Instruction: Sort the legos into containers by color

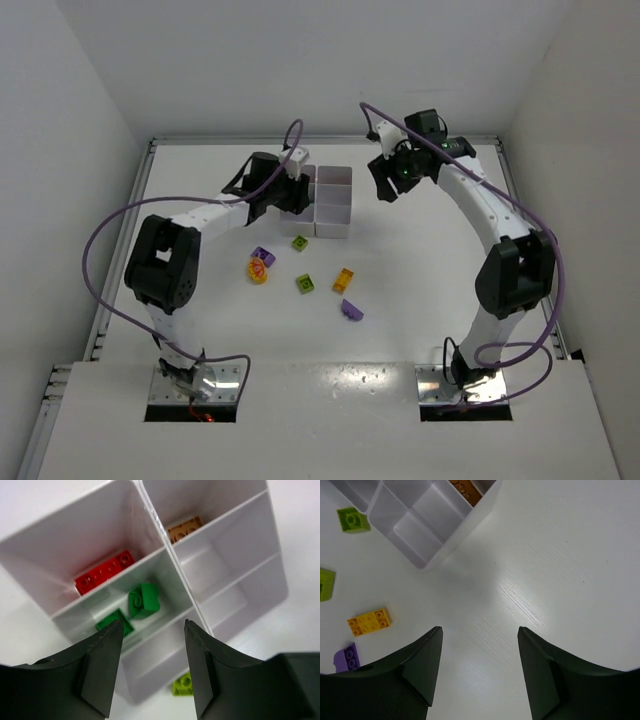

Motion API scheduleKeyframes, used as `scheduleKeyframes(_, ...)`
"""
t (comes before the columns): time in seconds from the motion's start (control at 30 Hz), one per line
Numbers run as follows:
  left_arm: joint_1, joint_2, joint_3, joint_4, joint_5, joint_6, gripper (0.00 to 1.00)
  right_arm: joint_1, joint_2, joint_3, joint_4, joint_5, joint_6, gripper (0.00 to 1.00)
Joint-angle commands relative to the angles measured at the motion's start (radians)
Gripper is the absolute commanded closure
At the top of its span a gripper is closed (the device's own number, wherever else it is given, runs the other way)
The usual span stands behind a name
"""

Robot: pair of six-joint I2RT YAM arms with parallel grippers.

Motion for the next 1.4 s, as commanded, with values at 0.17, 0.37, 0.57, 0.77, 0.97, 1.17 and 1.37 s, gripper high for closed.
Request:
scheduleKeyframes(0.17,0.184,-0.29,-0.07,0.018,0.039,-0.16,0.42,0.138,0.041,0.048,-0.002,-0.119,-0.011,0.43)
scheduleKeyframes(0.37,0.327,-0.5,-0.112,-0.12,-0.081,-0.111,0.34,0.328,0.145,0.081,0.076,-0.081,0.169,0.51)
scheduleKeyframes(0.57,0.404,-0.641,-0.202,-0.176,-0.101,-0.077,0.34,0.418,0.254,0.138,0.102,-0.062,0.243,0.66)
scheduleKeyframes(0.77,0.43,-0.76,-0.275,-0.196,-0.101,-0.058,0.33,0.466,0.317,0.094,0.168,0.044,0.307,0.7)
scheduleKeyframes(0.97,0.43,-0.821,-0.317,-0.205,-0.158,-0.04,0.32,0.475,0.393,0.094,0.203,0.114,0.316,0.69)
scheduleKeyframes(1.17,0.43,-0.869,-0.327,-0.225,-0.167,-0.019,0.28,0.484,0.433,0.115,0.223,0.139,0.316,0.53)
scheduleKeyframes(1.37,0.43,-0.887,-0.345,-0.234,-0.167,-0.009,0.28,0.494,0.482,0.144,0.224,0.178,0.316,0.43)
